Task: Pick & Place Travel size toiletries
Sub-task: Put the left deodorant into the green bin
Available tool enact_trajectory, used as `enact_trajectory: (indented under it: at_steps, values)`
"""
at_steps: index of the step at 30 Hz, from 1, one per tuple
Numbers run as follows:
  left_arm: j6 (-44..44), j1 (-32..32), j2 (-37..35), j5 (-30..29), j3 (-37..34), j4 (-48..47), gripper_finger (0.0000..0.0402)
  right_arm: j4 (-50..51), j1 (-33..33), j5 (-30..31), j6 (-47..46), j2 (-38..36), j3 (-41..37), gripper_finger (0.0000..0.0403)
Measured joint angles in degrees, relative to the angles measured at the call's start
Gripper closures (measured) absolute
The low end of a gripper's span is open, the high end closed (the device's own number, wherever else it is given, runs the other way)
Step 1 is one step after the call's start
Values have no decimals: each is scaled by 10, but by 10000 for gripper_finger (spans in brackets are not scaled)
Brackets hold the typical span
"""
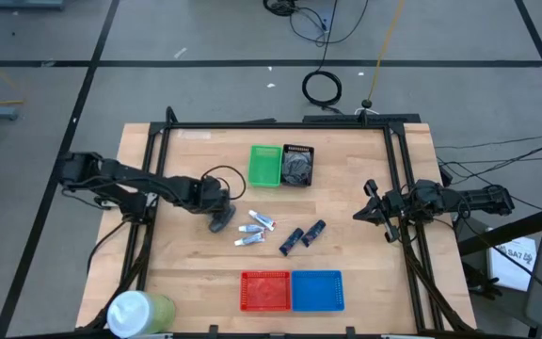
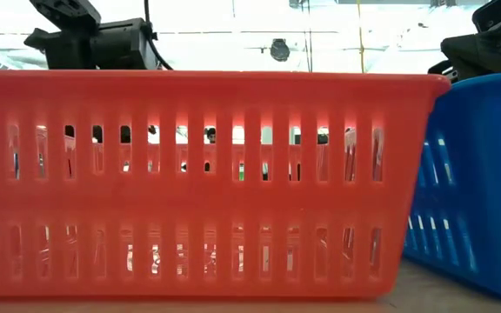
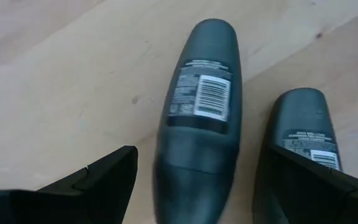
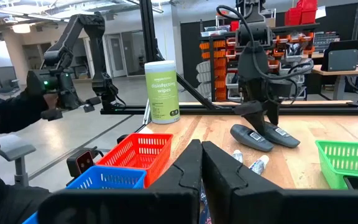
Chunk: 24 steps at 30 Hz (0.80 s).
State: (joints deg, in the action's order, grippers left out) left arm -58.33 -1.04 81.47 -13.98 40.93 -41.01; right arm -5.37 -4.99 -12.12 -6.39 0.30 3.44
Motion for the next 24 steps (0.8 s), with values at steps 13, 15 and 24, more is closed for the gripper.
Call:
enact_trajectory:
  at_steps: [13,15,24]
  values:
    - [76,21,67,1,3,22,64,0,0,0,0,0,0,403]
    - [77,22,69,2,2,33,64,0,0,0,0,0,0,403]
    - [139,25,66,-14,0,72,64,0,0,0,0,0,0,403]
